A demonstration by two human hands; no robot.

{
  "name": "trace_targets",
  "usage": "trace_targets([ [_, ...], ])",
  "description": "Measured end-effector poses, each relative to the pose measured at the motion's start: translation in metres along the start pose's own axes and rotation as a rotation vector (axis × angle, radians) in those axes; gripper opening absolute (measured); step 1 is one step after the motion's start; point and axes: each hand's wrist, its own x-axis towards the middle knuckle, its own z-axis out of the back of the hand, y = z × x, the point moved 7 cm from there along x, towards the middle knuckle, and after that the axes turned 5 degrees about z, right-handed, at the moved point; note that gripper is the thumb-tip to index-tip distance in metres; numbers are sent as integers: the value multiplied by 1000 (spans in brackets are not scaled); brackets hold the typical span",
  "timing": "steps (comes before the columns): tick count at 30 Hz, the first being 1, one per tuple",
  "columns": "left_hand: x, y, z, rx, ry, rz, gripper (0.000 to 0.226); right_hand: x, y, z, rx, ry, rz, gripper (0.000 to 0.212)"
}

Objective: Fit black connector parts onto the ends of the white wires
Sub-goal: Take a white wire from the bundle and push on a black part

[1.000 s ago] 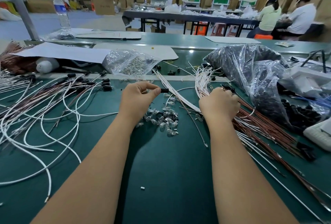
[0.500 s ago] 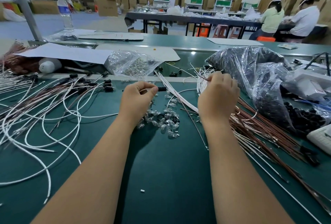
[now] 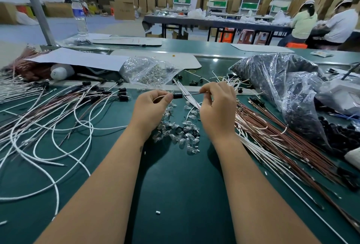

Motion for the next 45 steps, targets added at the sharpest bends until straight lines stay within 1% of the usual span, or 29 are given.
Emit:
trace_targets([
  [3,-1,-1,-1,0,11,-9,13,0,-1,-1,25,9,-5,20],
  [9,-2,-3,-4,3,27,-21,13,-2,7,-10,24,90,37,21],
  [14,-4,-5,-3,-47,27,-31,8,-1,12,-12,78,159,48,28],
  [17,-5,-7,-2,-69,34,-39,7,-2,15,-12,95,175,47,31],
  [22,-8,-9,-8,-28,82,-31,7,-7,17,-20,155,257,22,37],
  [26,-8,-10,-10,3,91,-21,7,-7,18,-23,157,264,36,33],
  [29,-9,-15,-9,59,66,-92,7,-8,21,-23,135,265,73,30],
  [33,-10,-22,-7,159,32,-196,5,-9,22,-30,82,328,98,23],
  [35,-10,-23,-4,269,-13,-244,6,-9,19,-31,49,345,91,19],
  [37,-8,-23,6,456,-153,-257,10,-8,13,-28,-5,332,66,17],
  [39,-6,-20,22,619,-309,-203,9,-7,6,-24,-58,319,25,16],
  [40,-4,-16,29,681,-355,-161,6,-7,4,-23,-75,317,8,15],
  [42,-2,-10,36,801,-402,-89,5,-7,3,-23,-105,322,-1,14],
  [45,-3,-8,45,921,-490,-35,12,-9,2,-26,-171,354,1,15],
])
